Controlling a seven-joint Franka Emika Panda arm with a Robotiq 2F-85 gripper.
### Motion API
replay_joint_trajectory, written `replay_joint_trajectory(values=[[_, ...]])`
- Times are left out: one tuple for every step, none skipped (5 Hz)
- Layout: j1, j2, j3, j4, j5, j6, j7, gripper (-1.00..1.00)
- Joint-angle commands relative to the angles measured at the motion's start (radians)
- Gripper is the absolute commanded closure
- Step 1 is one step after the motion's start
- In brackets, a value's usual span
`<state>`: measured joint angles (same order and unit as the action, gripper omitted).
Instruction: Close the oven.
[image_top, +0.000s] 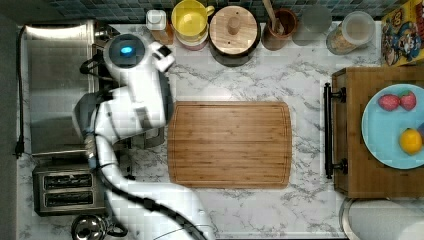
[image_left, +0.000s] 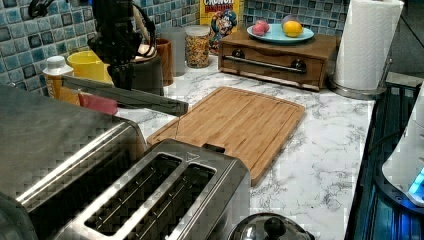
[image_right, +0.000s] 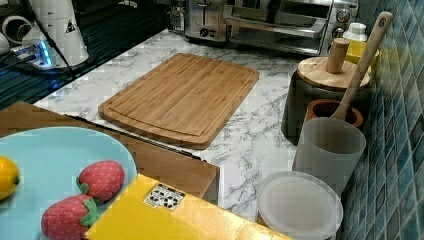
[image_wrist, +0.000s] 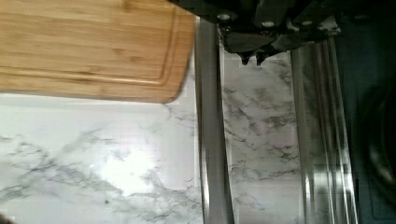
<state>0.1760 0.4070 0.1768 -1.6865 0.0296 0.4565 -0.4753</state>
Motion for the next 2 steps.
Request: replay_joint_trajectory(values=[[0.211, 0.009, 0.103, 0.282, -0.151, -0.051, 0.263, 1.0], [0.251, 0.006, 0.066, 0.315, -0.277, -0.079, 0.401, 1.0]])
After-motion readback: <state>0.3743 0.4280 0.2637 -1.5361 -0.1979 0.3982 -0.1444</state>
